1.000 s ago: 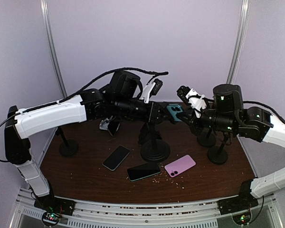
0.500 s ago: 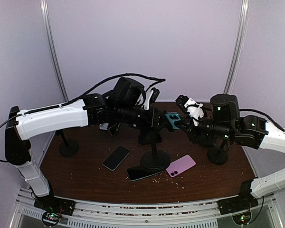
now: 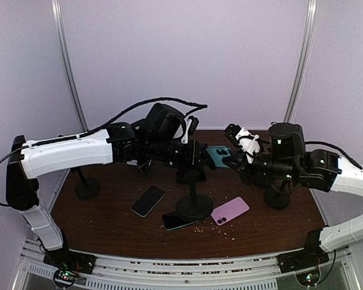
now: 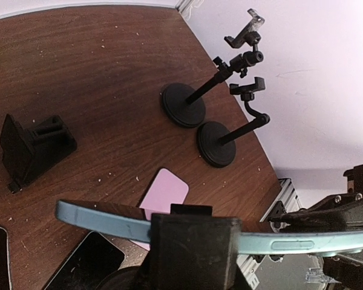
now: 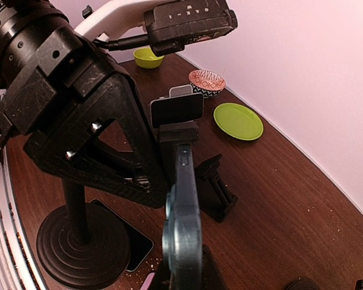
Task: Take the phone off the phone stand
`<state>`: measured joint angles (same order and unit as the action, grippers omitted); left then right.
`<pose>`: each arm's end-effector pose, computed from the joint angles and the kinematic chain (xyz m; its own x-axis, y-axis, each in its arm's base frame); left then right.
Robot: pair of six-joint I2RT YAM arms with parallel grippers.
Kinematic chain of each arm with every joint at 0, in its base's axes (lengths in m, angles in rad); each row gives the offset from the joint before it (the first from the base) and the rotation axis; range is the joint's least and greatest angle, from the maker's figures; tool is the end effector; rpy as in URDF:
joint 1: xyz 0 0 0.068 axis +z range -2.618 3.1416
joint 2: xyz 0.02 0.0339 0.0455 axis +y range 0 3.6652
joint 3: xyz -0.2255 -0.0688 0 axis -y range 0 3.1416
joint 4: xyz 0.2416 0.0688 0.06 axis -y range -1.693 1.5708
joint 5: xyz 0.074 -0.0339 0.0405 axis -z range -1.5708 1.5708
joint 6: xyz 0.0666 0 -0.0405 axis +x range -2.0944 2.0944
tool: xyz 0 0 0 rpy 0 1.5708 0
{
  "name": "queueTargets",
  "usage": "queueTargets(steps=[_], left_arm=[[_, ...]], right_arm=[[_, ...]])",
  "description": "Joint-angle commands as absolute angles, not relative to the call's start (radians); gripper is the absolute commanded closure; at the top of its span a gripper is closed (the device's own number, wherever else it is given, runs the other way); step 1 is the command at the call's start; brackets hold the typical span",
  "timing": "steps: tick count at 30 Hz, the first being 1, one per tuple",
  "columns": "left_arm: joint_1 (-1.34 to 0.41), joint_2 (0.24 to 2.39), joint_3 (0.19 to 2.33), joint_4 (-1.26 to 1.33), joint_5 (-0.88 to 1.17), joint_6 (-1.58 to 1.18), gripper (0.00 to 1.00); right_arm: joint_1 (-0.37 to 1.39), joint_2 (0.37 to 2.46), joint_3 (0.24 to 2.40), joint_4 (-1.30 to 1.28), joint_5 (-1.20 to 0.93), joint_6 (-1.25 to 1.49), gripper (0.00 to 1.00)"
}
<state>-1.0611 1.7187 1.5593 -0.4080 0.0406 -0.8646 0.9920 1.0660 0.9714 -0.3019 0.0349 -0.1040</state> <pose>0.2025 -0.3678 0.2819 -0.8465 -0.0437 -0.5307 0.3773 0.6539 -0.6558 0.1588 0.2388 0.2935 -0.1251 -0.3811 -0.9160 -0.8365 0.5370 -0.1092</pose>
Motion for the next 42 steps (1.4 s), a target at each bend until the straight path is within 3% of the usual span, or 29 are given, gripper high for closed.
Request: queueTargets(steps=[1, 42], left_arm=[[-1.013, 1.685, 1.557, -0.387, -0.095, -0.905, 1.0], [-0.936, 1.694, 1.558, -0.45, -0.099, -0.832, 1.0]], right_arm=[[1.013, 1.011, 0.989, -0.216, -0.055, -0.083, 1.0], [1.012, 0.997, 1.002, -0.238, 0.007, -0.091, 1.0]])
